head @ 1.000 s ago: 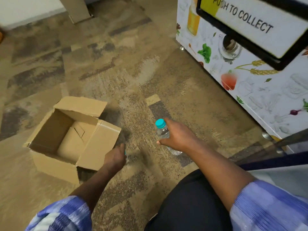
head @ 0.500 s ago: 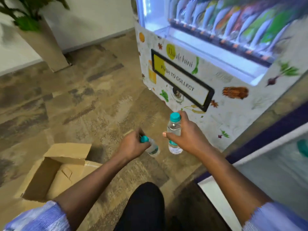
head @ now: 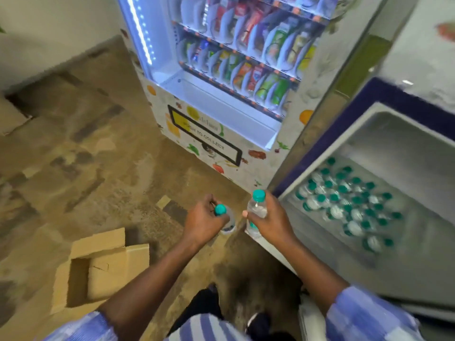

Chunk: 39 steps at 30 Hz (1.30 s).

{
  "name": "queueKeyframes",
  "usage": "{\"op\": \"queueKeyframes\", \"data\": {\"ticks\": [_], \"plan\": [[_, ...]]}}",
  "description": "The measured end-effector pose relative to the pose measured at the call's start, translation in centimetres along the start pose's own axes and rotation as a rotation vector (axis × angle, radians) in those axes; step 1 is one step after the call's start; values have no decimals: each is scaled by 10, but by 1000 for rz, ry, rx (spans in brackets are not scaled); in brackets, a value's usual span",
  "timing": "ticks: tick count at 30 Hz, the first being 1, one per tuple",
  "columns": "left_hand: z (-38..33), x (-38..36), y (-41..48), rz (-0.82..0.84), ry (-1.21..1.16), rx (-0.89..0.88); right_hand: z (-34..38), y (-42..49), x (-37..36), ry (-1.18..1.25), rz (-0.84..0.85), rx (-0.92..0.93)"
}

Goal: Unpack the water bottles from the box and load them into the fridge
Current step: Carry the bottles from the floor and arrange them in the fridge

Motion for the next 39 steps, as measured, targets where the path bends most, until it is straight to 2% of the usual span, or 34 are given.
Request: {"op": "queueKeyframes", "data": {"ticks": [5, 9, 16, 22, 28, 32, 35, 39], "plan": [[-34, -14, -12, 169, 33, -75, 10, -34, 43, 72, -133, -49], [-52, -41, -14, 242, 81, -170, -7, -49, 63, 107, -275, -94], [-82, -92, -24, 304, 179, -280, -73, -101, 104, 270, -603, -239], [-111, -162, -27, 400, 303, -331, -138, -151, 155, 251, -810, -365], [-146, -231, -31, 469, 382, -338, -179, -175, 207, 59, -908, -405], [-160, -276, -20, 484, 372, -339, -214, -166, 226, 65, -953, -397], [-171, -303, -4, 459, 491, -391, -232, -151, 238, 137, -875, -453], [-185, -332, 15, 443, 511, -487, -252, -129, 247, 153, -851, -467]]}}
Point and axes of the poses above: each hand's wrist, its own y-axis towards the middle knuckle, its own x-axis out of the back of the hand, z = x × y, the point moved 7 cm from there along y, towards the middle knuckle, and after that the axes turned 4 degrees about y, right-handed, at the moved point
